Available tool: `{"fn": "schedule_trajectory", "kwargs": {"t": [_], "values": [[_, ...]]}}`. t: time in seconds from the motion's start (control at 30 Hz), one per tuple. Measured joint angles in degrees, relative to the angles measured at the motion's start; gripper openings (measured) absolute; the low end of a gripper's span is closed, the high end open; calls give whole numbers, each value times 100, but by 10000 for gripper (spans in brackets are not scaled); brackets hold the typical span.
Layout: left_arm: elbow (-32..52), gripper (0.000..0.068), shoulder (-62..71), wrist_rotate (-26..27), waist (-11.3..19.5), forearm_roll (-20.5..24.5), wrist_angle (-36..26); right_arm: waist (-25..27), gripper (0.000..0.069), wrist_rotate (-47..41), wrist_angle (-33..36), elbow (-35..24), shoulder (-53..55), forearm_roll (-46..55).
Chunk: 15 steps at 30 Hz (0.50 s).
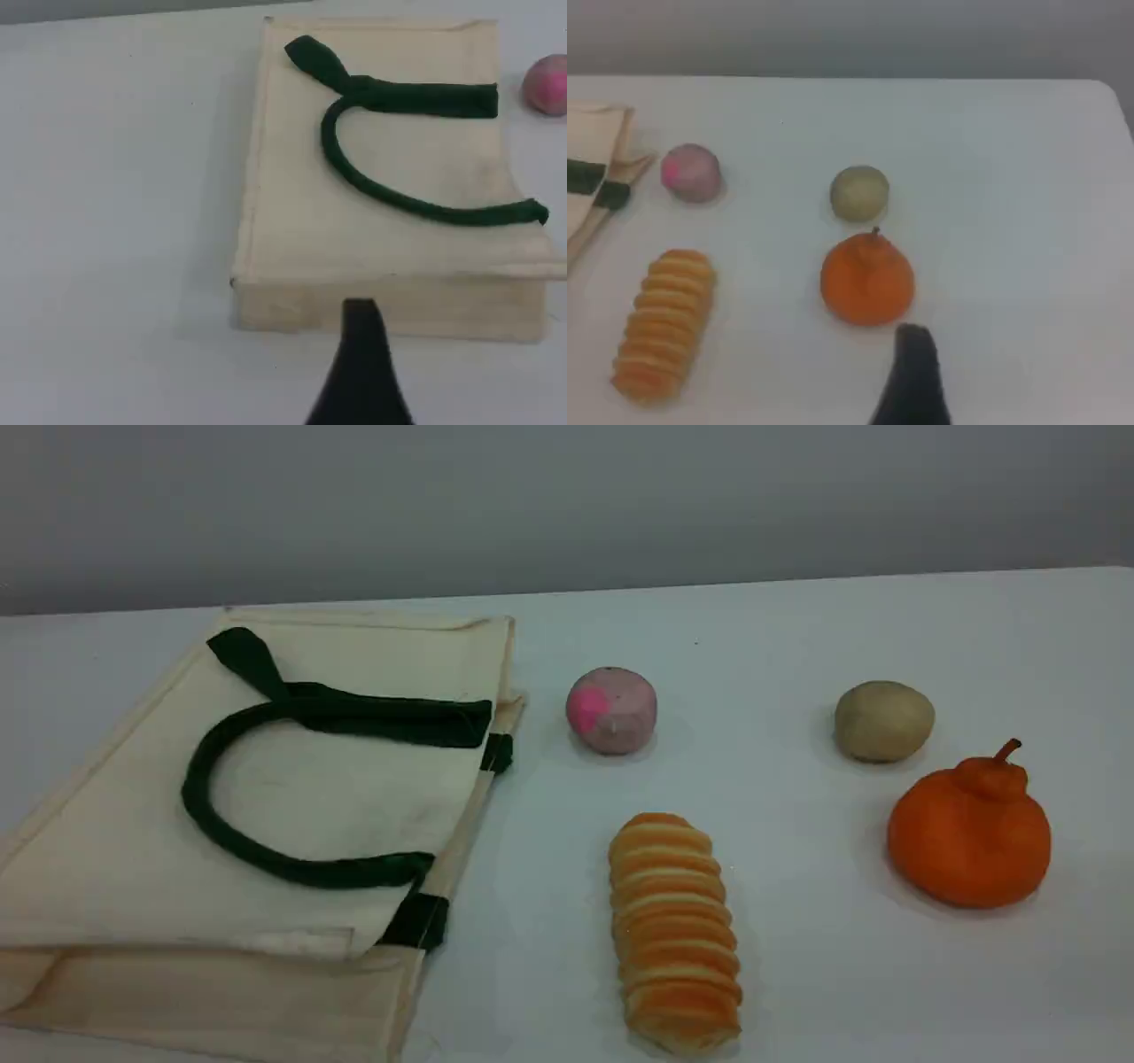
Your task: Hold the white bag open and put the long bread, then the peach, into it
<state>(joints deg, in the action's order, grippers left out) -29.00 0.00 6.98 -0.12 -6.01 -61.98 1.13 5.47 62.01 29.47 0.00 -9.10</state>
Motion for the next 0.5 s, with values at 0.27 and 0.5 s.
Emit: {"fn": "schedule_trajectory", "kwargs": {"t": [0.27, 0.5], "values": [[0, 505, 0, 0, 0, 0, 0, 0, 515, 0, -42, 0, 0, -5], [0, 505, 0, 0, -5, 0, 0, -4, 515, 0, -75, 0, 0, -61]]}}
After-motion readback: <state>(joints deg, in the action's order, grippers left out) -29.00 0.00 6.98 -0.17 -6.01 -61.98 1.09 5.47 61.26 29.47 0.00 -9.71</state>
